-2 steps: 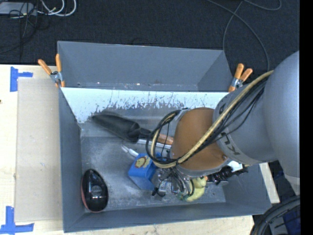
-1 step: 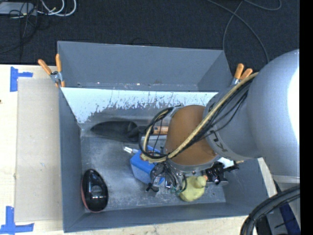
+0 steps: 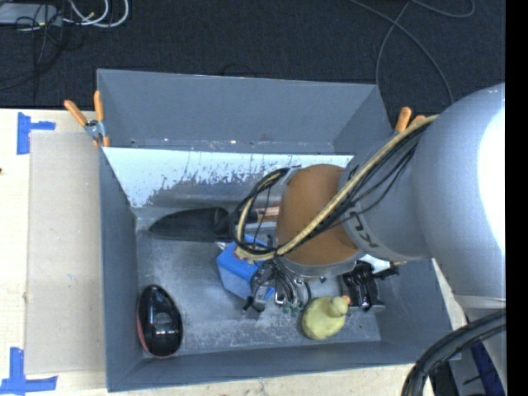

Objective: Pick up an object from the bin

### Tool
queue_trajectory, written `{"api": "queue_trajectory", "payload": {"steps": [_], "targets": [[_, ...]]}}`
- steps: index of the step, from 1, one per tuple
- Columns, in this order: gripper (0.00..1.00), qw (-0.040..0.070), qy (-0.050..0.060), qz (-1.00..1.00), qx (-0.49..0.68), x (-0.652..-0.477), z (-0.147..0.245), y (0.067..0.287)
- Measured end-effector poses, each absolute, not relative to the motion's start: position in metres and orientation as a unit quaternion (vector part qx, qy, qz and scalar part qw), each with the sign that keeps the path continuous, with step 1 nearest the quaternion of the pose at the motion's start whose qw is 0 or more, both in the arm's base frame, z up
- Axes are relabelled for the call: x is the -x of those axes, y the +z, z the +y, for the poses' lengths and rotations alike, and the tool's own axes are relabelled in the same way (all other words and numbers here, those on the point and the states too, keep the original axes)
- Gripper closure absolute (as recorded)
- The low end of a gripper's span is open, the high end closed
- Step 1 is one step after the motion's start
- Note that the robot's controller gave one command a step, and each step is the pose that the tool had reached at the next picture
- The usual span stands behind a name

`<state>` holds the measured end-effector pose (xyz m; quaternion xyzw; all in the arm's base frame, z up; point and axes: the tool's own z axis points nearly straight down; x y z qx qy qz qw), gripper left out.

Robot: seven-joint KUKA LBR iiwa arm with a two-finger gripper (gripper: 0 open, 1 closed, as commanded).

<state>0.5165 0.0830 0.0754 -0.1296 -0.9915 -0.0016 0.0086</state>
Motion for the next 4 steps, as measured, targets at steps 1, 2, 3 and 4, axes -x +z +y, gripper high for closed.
{"api": "queue_trajectory", "payload": {"steps": [1, 2, 3, 4], "targets": [[1.00, 0.005, -0.003, -0.992, 0.128, -0.519, 0.079, 0.077], [1.00, 0.021, 0.001, -0.987, 0.158, -0.564, 0.102, 0.074], [1.00, 0.018, 0.001, -0.987, 0.159, -0.563, 0.103, 0.110], [1.00, 0.010, -0.002, -0.988, 0.157, -0.565, 0.103, 0.159]]}}
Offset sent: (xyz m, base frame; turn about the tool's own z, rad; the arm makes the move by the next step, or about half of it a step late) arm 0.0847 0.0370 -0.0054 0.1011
